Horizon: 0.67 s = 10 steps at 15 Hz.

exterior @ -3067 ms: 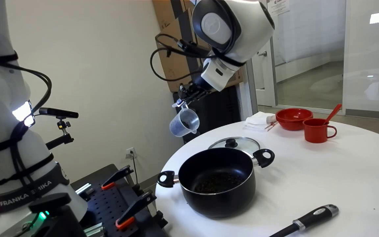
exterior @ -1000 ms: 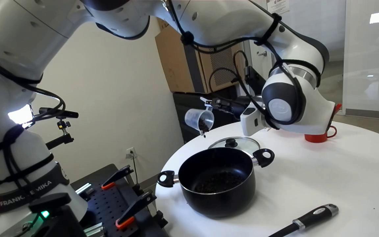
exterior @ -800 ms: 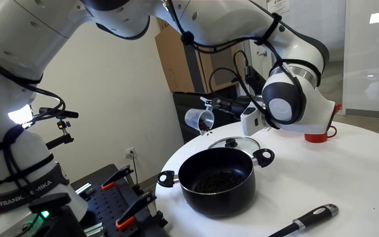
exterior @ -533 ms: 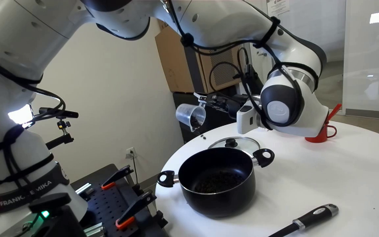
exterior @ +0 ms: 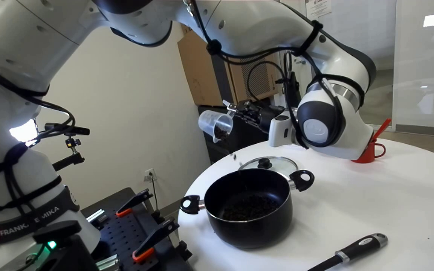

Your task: Pour the contents of the jug into the pot

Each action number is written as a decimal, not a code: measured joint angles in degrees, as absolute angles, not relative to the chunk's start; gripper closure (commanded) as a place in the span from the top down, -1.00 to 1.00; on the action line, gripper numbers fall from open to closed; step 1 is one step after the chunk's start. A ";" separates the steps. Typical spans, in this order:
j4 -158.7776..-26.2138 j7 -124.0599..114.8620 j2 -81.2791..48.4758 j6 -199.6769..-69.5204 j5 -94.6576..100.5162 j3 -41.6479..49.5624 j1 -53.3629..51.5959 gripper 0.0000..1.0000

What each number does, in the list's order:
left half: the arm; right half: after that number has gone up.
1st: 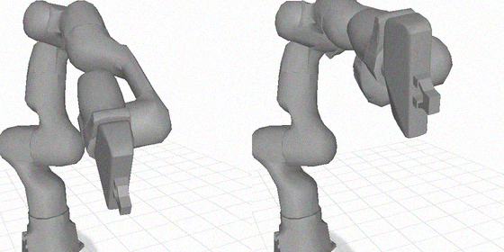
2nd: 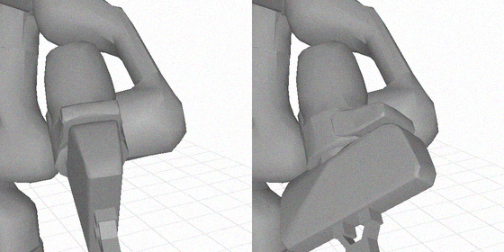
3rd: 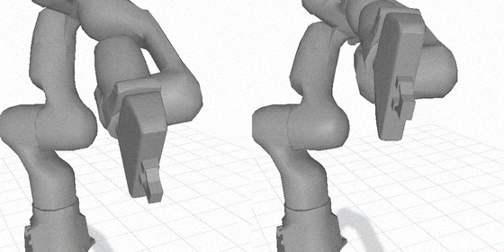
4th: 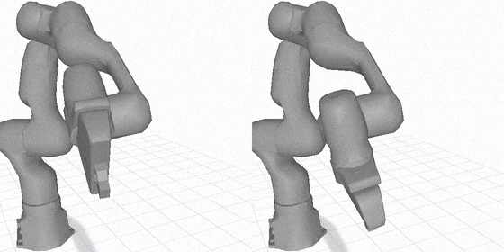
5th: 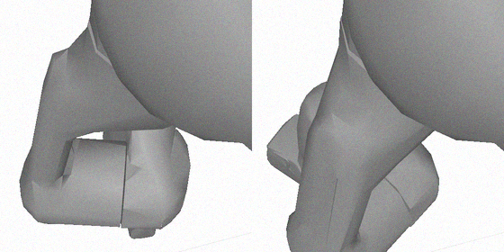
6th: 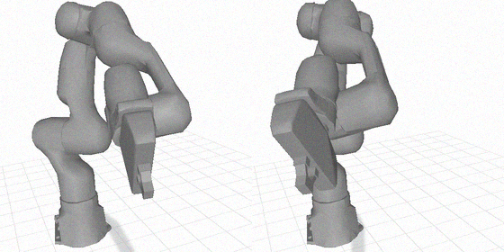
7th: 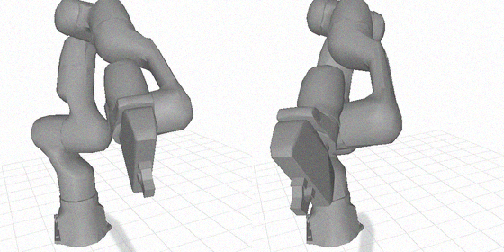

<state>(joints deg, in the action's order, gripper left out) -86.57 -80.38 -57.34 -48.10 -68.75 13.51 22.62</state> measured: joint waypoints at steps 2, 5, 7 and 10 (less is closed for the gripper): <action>-86.56 -82.81 -57.34 -48.10 -70.31 13.71 22.91 -0.87; -86.46 -86.59 -57.34 -48.10 -72.65 13.99 23.64 -0.87; -86.38 -88.62 -57.34 -48.10 -73.54 14.40 24.22 -0.87; -86.36 -90.74 -57.36 -48.11 -73.76 15.10 25.05 -0.87</action>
<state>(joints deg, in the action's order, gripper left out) -86.36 -90.74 -57.36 -48.11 -73.76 15.10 25.05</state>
